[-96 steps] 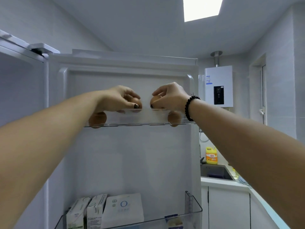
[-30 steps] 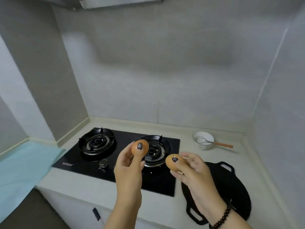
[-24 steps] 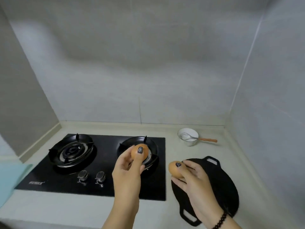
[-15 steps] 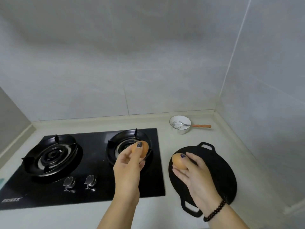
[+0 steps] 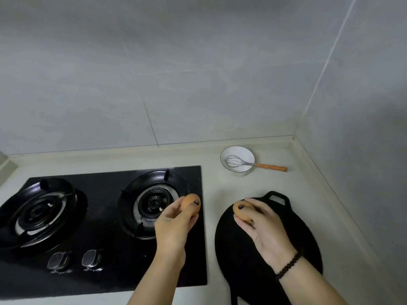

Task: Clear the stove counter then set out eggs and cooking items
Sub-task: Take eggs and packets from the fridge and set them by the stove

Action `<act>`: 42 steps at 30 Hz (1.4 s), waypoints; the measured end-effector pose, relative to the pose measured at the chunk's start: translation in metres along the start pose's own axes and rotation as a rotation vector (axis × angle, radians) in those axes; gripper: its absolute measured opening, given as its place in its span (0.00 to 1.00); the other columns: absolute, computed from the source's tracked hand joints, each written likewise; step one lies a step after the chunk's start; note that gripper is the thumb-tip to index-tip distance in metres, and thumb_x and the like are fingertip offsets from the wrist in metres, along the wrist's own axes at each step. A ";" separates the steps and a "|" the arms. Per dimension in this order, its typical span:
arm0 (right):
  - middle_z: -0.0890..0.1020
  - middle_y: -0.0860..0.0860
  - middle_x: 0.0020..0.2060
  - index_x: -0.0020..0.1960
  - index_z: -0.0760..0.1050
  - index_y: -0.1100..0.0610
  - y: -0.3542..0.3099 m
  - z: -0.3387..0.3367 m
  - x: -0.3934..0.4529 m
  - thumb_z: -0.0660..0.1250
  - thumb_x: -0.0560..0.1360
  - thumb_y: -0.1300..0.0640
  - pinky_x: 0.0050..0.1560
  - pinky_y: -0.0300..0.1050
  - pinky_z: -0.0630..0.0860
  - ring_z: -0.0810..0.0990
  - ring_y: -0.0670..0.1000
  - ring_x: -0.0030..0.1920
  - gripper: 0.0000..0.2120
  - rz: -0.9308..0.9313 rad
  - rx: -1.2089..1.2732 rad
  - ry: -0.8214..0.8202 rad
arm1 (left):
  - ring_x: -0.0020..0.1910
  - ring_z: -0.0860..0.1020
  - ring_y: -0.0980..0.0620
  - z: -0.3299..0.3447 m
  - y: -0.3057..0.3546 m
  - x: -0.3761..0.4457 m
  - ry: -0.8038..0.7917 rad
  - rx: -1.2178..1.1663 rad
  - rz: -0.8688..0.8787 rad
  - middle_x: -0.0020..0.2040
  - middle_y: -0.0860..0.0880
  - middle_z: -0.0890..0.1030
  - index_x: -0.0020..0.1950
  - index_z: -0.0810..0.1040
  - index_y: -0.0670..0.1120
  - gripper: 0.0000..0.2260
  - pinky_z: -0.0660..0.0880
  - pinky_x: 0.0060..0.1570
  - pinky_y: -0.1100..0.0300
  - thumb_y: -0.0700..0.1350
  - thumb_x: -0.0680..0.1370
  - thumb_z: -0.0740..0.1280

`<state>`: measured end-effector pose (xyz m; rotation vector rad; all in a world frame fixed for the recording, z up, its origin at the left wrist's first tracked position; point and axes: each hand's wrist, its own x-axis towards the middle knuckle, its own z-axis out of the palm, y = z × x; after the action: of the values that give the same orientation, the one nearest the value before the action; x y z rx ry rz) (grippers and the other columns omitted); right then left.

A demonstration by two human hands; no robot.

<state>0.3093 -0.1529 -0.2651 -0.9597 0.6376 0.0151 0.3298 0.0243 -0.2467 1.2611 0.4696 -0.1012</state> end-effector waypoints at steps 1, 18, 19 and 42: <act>0.78 0.62 0.57 0.59 0.75 0.63 -0.004 -0.001 0.015 0.68 0.73 0.72 0.54 0.49 0.79 0.81 0.57 0.57 0.15 0.008 -0.018 -0.005 | 0.51 0.83 0.54 0.009 -0.003 0.011 0.013 0.006 -0.008 0.53 0.47 0.84 0.58 0.81 0.42 0.14 0.79 0.54 0.58 0.37 0.72 0.74; 0.82 0.46 0.45 0.49 0.78 0.50 0.019 -0.014 0.183 0.73 0.67 0.62 0.49 0.40 0.75 0.81 0.47 0.49 0.13 -0.127 -0.820 0.020 | 0.47 0.83 0.53 0.076 -0.086 0.136 0.113 0.480 -0.088 0.46 0.50 0.85 0.54 0.83 0.47 0.17 0.79 0.49 0.60 0.42 0.66 0.78; 0.82 0.45 0.46 0.49 0.78 0.50 0.021 -0.015 0.188 0.73 0.67 0.62 0.51 0.42 0.75 0.80 0.48 0.49 0.13 -0.146 -0.849 0.017 | 0.46 0.82 0.55 0.078 -0.092 0.141 0.123 0.518 -0.081 0.46 0.51 0.84 0.55 0.82 0.47 0.18 0.78 0.47 0.63 0.42 0.66 0.79; 0.80 0.47 0.50 0.54 0.79 0.54 0.044 -0.024 0.216 0.74 0.66 0.63 0.54 0.55 0.77 0.78 0.51 0.52 0.17 -0.409 -0.990 0.000 | 0.53 0.77 0.55 0.099 -0.131 0.164 0.128 0.816 0.104 0.56 0.52 0.74 0.61 0.79 0.48 0.22 0.75 0.58 0.61 0.41 0.68 0.77</act>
<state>0.4617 -0.2018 -0.4190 -2.0351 0.4036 -0.0365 0.4629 -0.0797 -0.4062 2.0993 0.4886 -0.1308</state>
